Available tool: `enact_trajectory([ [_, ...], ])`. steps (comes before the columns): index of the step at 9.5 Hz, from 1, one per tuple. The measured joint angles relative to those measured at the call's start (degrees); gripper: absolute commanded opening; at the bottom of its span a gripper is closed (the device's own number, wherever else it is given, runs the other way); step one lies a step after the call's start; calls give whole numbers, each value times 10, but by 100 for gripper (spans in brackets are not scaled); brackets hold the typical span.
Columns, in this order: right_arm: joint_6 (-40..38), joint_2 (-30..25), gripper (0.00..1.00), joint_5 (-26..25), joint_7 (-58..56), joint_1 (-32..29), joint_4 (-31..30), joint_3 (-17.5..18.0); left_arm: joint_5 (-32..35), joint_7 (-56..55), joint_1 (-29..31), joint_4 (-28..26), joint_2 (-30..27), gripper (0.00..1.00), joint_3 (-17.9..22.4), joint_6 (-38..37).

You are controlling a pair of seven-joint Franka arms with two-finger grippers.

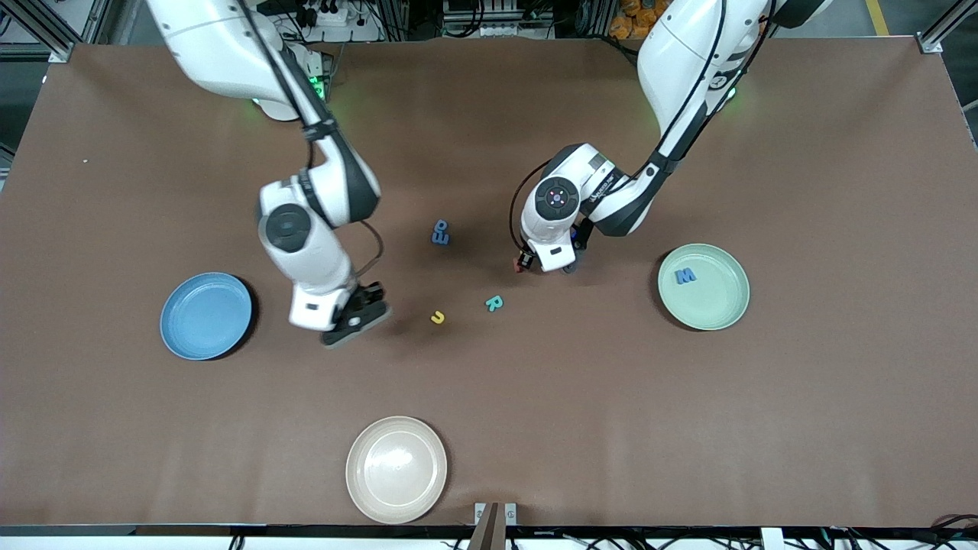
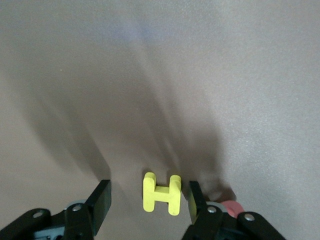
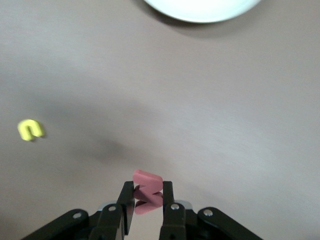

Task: Sort upper and lower case letters into plates
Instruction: 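Carry the m to the blue plate while the left gripper grasps H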

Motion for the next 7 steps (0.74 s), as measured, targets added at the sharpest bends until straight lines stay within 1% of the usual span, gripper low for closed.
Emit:
enact_trajectory([
  [2, -53, -32, 0, -1, -35, -72, 1, -4, 0, 0, 0, 2, -1, 16, 0, 1],
  [3, -61, -37, 0, -1, -72, -111, 0, -9, 0, 0, 0, 2, -1, 5, -1, 1],
  [4, -64, -35, 0, -1, -109, -151, -2, -13, 0, 0, 0, 2, -1, 1, -1, 0],
  [5, -64, -33, 0, -1, -143, -190, -6, -15, 0, 0, 0, 2, -1, 0, -1, 0],
  [6, -64, -26, 2, -1, -166, -223, -8, -16, 1, 0, 0, 2, -2, 0, -2, 0],
  [7, -61, -15, 70, -1, -175, -242, -9, -16, 1, 4, 2, 2, -3, 0, -2, -2],
])
